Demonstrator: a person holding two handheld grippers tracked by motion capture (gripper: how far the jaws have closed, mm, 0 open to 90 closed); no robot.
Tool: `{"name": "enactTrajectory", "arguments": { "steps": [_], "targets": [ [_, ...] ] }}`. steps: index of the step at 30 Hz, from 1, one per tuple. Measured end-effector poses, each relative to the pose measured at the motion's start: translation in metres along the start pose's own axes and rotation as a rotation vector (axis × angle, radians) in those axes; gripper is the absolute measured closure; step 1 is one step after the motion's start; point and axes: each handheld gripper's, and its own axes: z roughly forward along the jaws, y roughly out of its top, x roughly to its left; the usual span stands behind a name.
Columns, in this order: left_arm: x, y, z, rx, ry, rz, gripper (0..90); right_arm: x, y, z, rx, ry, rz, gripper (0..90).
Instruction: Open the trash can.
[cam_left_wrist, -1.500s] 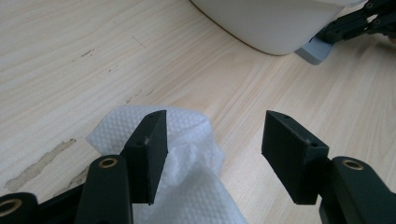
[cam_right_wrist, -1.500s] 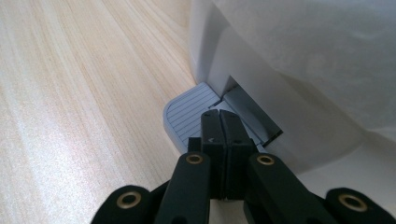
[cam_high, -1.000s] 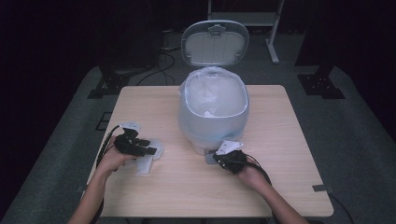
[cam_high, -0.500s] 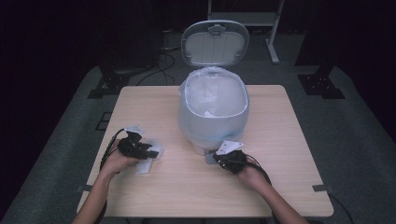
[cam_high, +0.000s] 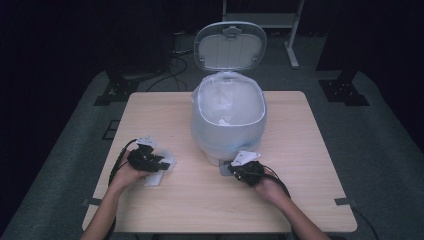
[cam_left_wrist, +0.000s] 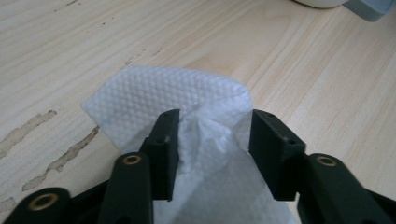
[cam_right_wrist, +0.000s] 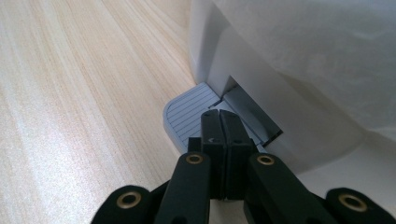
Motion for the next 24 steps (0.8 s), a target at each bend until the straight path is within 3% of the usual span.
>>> {"name": "enactTrajectory", "arguments": {
  "steps": [13,16,24],
  "targets": [
    [-0.008,-0.001,0.0,0.006,0.072,0.045,78.2,0.0,0.0,0.0,0.0,0.003,-0.002,89.0],
    [-0.009,-0.001,0.0,0.011,0.064,0.045,83.1,-0.001,0.0,0.0,0.0,0.004,-0.001,89.0],
    [-0.016,0.002,-0.001,0.031,0.035,0.071,84.8,-0.001,0.0,0.0,0.0,0.004,0.001,88.1]
  ]
}}
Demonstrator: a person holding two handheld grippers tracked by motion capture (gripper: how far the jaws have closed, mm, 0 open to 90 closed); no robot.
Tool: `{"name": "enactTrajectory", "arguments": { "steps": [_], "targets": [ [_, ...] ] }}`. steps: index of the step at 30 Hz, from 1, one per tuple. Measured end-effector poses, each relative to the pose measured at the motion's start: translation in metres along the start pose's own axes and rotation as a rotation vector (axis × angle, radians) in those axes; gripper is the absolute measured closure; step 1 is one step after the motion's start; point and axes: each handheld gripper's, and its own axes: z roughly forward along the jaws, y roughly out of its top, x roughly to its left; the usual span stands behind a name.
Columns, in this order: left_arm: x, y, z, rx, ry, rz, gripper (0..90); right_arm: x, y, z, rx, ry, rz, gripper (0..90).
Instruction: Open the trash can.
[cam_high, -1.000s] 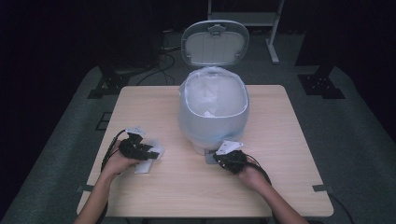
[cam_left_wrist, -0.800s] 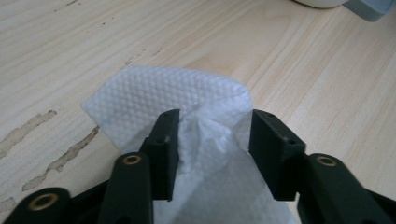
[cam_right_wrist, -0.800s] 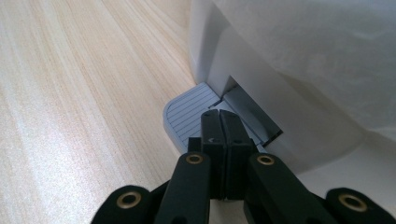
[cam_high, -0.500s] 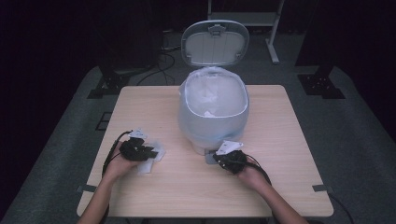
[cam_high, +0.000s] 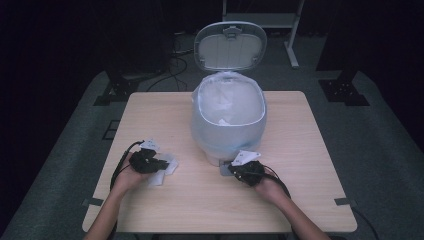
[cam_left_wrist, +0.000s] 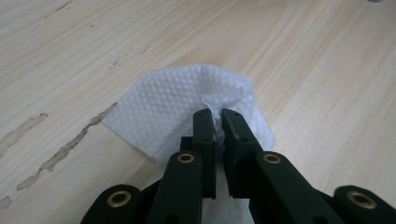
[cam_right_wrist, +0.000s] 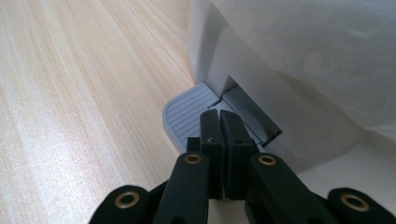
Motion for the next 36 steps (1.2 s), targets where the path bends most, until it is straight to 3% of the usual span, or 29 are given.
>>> {"name": "enactTrajectory", "arguments": {
  "steps": [10,36],
  "targets": [
    [-0.006,0.005,-0.007,-0.021,-0.052,-0.006,85.4,0.0,0.0,0.0,0.002,0.002,0.001,88.1],
    [-0.017,0.021,-0.043,-0.06,-0.128,-0.012,85.4,-0.001,0.0,0.0,0.006,0.002,0.0,88.1]
  ]
}}
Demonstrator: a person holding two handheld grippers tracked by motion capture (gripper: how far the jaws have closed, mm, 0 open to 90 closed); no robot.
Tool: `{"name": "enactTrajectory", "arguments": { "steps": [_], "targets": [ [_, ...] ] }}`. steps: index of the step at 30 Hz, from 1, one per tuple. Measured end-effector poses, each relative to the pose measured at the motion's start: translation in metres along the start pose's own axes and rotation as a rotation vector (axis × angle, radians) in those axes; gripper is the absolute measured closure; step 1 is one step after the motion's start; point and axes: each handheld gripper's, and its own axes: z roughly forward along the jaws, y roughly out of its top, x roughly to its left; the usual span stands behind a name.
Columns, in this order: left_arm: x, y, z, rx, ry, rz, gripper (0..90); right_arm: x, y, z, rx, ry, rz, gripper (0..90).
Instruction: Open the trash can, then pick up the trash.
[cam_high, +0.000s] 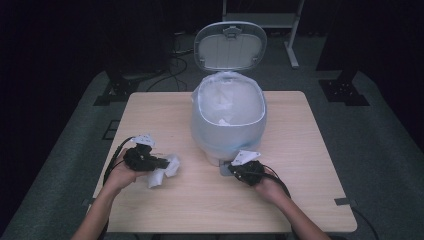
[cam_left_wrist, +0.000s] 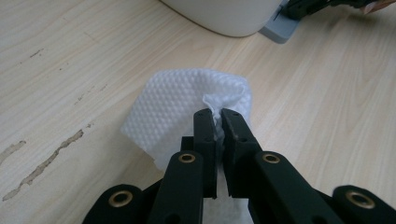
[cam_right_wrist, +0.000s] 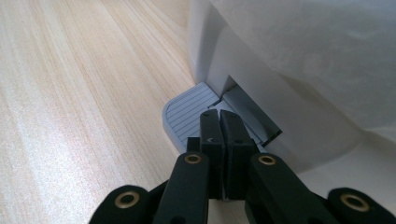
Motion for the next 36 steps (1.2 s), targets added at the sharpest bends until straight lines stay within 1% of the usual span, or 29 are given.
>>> {"name": "enactTrajectory", "arguments": {
  "steps": [3,5,10,13,19,22,24,26,29,31,36],
  "targets": [
    [-0.002,0.003,-0.005,0.002,-0.008,-0.002,85.5,0.0,0.0,0.0,0.0,0.0,0.0,88.1],
    [-0.003,0.005,-0.008,-0.007,-0.014,-0.005,85.5,0.0,0.0,0.0,0.0,0.002,0.001,88.1],
    [-0.008,0.012,-0.017,-0.004,-0.032,0.006,85.7,0.0,0.0,0.0,0.0,0.003,0.002,88.1],
    [-0.011,0.019,-0.024,-0.02,-0.042,0.007,85.6,-0.001,0.0,0.0,0.001,0.006,0.004,88.1],
    [-0.019,0.031,-0.036,-0.021,-0.039,0.04,85.6,-0.001,0.0,0.0,-0.002,0.007,0.007,88.1],
    [-0.023,0.037,-0.04,-0.025,-0.045,0.053,85.6,0.0,0.0,0.0,-0.004,0.006,0.01,88.1],
    [-0.025,0.04,-0.043,-0.03,-0.047,0.057,85.6,-0.001,0.0,0.0,-0.002,0.003,0.002,88.1],
    [-0.027,0.043,-0.047,-0.032,-0.041,0.068,85.6,0.0,-0.001,0.0,-0.003,0.003,0.006,88.1],
    [-0.027,0.046,-0.051,-0.04,-0.046,0.07,85.6,0.0,0.0,0.0,-0.002,0.002,0.005,88.1],
    [-0.028,0.046,-0.053,-0.043,-0.038,0.069,85.6,0.0,0.0,0.0,-0.002,0.003,0.005,88.1],
    [-0.028,0.046,-0.057,-0.048,-0.036,0.065,85.6,0.0,0.0,0.0,-0.002,0.002,0.006,88.1]
  ]
}}
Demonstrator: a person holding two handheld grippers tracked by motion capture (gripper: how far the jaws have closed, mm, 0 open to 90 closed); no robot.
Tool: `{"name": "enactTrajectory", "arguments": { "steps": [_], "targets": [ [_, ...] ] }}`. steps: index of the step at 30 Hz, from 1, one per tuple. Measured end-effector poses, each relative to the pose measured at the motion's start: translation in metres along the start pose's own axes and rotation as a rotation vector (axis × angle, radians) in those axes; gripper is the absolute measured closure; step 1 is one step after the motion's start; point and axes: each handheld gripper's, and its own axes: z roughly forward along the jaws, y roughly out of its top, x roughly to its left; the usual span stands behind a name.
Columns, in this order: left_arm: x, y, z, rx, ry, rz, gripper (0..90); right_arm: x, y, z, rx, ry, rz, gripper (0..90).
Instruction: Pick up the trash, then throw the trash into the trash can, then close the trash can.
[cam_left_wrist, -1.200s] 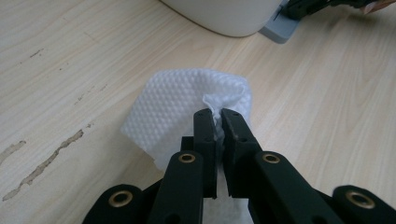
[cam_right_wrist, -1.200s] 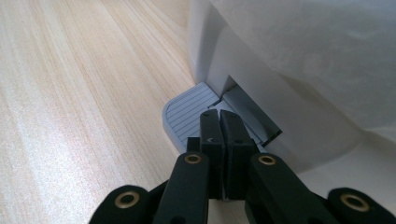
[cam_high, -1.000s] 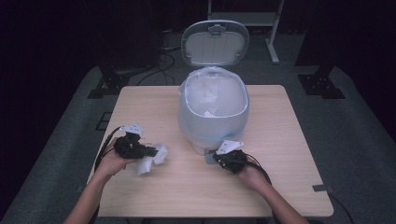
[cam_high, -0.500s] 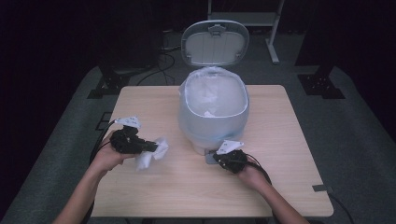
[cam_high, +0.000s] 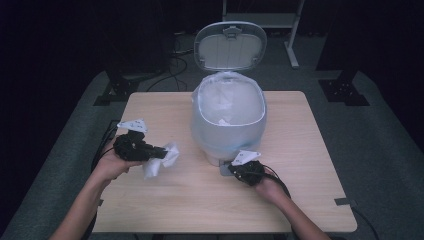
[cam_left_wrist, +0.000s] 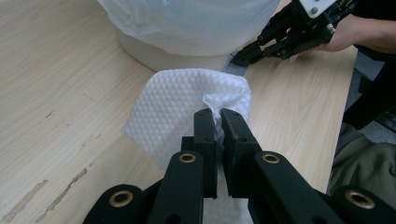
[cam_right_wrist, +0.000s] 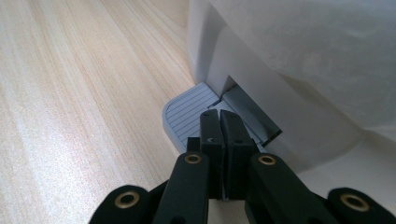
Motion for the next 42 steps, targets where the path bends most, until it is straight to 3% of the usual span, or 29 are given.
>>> {"name": "enactTrajectory", "arguments": {
  "steps": [13,42],
  "targets": [
    [-0.003,0.007,-0.009,-0.015,-0.009,0.006,85.6,0.0,0.0,0.0,0.001,0.0,0.0,88.1],
    [-0.025,0.048,-0.036,-0.028,-0.013,0.066,85.6,0.001,0.001,0.0,-0.002,0.005,0.001,88.1]
  ]
}}
